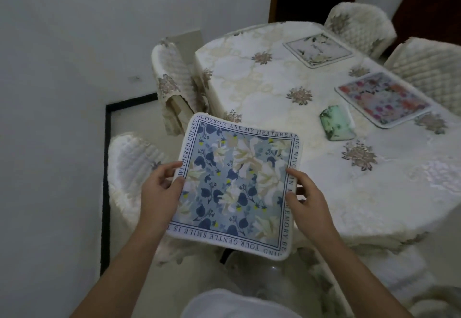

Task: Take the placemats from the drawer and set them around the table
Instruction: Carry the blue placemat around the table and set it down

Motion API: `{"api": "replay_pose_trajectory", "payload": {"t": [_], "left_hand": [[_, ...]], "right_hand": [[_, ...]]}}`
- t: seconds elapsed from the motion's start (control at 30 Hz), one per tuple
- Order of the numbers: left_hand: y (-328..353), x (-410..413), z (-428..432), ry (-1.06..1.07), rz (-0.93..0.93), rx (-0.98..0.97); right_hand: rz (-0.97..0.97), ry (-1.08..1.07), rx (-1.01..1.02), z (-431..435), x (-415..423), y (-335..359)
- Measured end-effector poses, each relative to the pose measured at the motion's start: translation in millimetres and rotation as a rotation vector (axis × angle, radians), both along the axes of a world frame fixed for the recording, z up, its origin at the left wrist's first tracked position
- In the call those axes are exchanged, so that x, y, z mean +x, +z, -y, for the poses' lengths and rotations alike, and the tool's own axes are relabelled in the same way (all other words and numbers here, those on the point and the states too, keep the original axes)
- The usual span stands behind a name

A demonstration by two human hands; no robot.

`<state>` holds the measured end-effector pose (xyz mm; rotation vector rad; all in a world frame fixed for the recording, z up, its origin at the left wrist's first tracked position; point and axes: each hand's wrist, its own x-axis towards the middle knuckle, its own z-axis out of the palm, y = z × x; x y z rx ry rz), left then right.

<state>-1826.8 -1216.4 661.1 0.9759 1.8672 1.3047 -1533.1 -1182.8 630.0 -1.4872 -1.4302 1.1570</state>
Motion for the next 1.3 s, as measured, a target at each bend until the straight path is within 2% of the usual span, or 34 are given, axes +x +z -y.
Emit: {"api": "replay_pose_trajectory", "payload": {"t": [0.2, 0.43, 0.7, 0.83, 1.0, 1.17, 1.3], "left_hand": [[-16.0, 3.5, -102.1, -0.205, 0.034, -0.037], [-41.8, 15.8, -214.3, -0.431, 0.009, -0.055], [-79.0, 51.7, -311.7, -0.751, -0.226, -0.068], [-112.0, 64.0, -349.6, -0.821, -0.298, -0.127], [-157.8, 62.9, -365.8, -0.893, -0.499, -0.279], [-166.6, 68.3, -371.0, -0.834, -0.464, -0.263], [-159.1, 79.9, -383.2, -0.808, -0.417, -0.178]], "right_hand": [[0.168, -0.166, -0.004, -51.2, 13.9, -19.8], [0.241, -0.406, -0.046, -78.9, 18.5, -39.4], [0.260, -0.601, -0.148, -100.9, 26.0, -73.2], [0.303, -0.599, -0.234, -113.0, 28.5, -108.2], [0.383, -0.545, -0.348, -114.3, 27.5, -142.9], [0.362, -0.593, -0.309, -116.4, 26.3, -150.0], [0.348, -0.616, -0.261, -131.6, 32.5, -146.2]]}}
